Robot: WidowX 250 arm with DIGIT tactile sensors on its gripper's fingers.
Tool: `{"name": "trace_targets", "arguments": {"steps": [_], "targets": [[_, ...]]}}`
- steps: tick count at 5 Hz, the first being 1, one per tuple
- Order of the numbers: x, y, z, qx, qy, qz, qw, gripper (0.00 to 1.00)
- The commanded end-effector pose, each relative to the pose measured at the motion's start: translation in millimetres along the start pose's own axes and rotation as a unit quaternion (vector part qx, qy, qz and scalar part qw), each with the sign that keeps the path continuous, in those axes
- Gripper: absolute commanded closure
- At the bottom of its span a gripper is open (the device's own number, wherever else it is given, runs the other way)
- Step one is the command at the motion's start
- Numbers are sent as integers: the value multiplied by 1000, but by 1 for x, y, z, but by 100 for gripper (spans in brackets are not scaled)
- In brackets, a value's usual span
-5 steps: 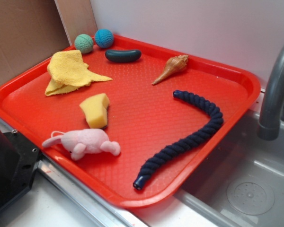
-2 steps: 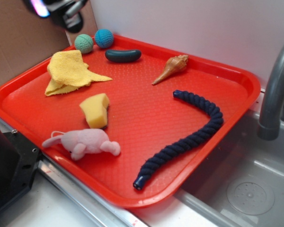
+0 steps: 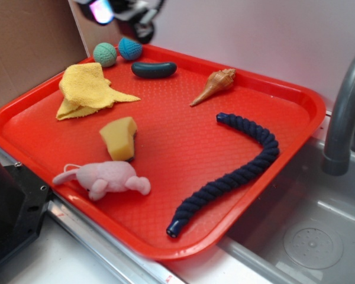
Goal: Grab the shell.
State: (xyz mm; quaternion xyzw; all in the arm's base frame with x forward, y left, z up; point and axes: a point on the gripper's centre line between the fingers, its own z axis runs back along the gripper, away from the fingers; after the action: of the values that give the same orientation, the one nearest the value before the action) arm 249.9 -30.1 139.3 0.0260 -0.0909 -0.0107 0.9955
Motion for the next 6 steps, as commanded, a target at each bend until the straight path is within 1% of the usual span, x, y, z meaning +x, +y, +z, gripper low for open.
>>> {"name": "trace_targets", "arguments": {"steps": [1, 2, 3, 5, 6], "targets": [[66, 2, -43, -7, -48, -17, 999, 0], [74, -1, -63, -17, -73, -18, 997, 0], [66, -1, -57, -23, -86, -3, 996, 0], [66, -1, -57, -23, -86, -3, 996, 0], [77, -6, -93, -28, -70, -3, 997, 0]]}}
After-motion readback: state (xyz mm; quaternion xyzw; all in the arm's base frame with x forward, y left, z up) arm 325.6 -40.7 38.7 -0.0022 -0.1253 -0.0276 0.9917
